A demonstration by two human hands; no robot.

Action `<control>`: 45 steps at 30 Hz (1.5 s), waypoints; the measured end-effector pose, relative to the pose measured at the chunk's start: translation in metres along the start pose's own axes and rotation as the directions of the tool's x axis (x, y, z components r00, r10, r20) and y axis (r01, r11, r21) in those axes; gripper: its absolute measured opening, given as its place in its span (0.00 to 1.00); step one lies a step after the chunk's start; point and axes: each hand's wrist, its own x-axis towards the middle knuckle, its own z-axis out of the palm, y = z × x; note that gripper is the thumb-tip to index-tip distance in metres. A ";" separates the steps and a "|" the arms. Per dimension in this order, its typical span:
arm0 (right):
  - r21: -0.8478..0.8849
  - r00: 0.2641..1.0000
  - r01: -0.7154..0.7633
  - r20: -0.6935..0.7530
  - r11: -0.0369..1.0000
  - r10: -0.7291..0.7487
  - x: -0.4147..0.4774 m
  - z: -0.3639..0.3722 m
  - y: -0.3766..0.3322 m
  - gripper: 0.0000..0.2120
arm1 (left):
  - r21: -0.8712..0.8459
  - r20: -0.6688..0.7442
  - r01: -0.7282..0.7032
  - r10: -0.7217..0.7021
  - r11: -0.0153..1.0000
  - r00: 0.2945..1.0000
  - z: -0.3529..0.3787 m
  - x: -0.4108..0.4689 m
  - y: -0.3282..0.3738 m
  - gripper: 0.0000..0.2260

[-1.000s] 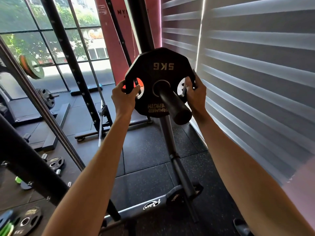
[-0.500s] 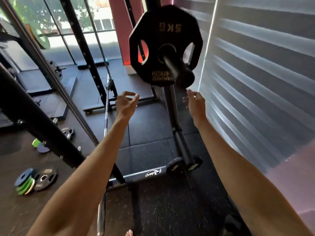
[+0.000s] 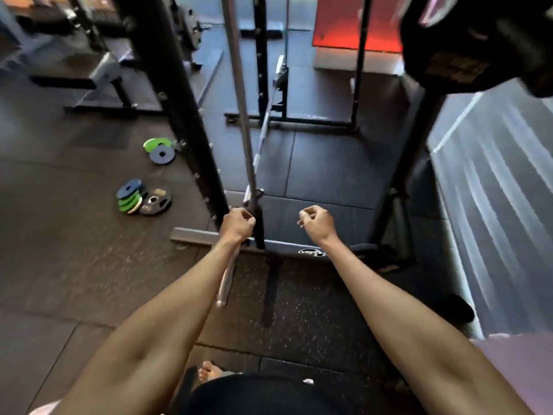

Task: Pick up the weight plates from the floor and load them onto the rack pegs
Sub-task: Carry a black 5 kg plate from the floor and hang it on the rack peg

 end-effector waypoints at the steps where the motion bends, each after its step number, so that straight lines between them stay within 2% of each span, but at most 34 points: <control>1: -0.043 0.998 0.002 0.067 0.999 0.001 -0.005 0.024 -0.009 0.05 | 0.000 -0.009 0.035 -0.035 0.999 0.999 -0.010 0.000 -0.023 0.06; 7: -0.256 0.924 0.114 0.382 0.960 -0.008 -0.034 0.164 -0.066 0.10 | -0.020 -0.021 0.208 -0.208 0.978 0.978 -0.086 -0.009 -0.144 0.08; 11: -0.375 0.835 0.258 0.550 0.890 -0.011 -0.057 0.256 -0.102 0.10 | -0.056 -0.027 0.306 -0.308 0.950 0.951 -0.139 -0.022 -0.215 0.07; 15: -0.420 0.721 0.431 0.693 0.799 -0.024 -0.082 0.332 -0.135 0.09 | -0.102 -0.041 0.375 -0.380 0.922 0.924 -0.184 -0.034 -0.284 0.08; 18: -0.443 0.647 0.518 0.762 0.732 0.003 -0.095 0.379 -0.149 0.11 | -0.119 -0.057 0.438 -0.447 0.891 0.893 -0.213 -0.046 -0.329 0.07; 23: -0.451 0.540 0.619 0.839 0.643 0.069 -0.101 0.443 -0.170 0.14 | -0.146 -0.041 0.501 -0.511 0.853 0.859 -0.246 -0.057 -0.385 0.06; 29: -0.449 0.464 0.717 0.878 0.534 0.117 -0.093 0.514 -0.191 0.14 | -0.177 -0.018 0.568 -0.580 0.804 0.815 -0.278 -0.043 -0.434 0.07; 38: -0.450 0.414 0.753 0.891 0.481 0.186 -0.025 0.632 -0.237 0.14 | -0.112 0.014 0.643 -0.645 0.758 0.764 -0.338 0.056 -0.499 0.08; 45: -0.476 0.408 0.710 0.879 0.518 0.248 0.059 0.709 -0.299 0.13 | -0.134 0.093 0.661 -0.655 0.738 0.750 -0.398 0.179 -0.510 0.06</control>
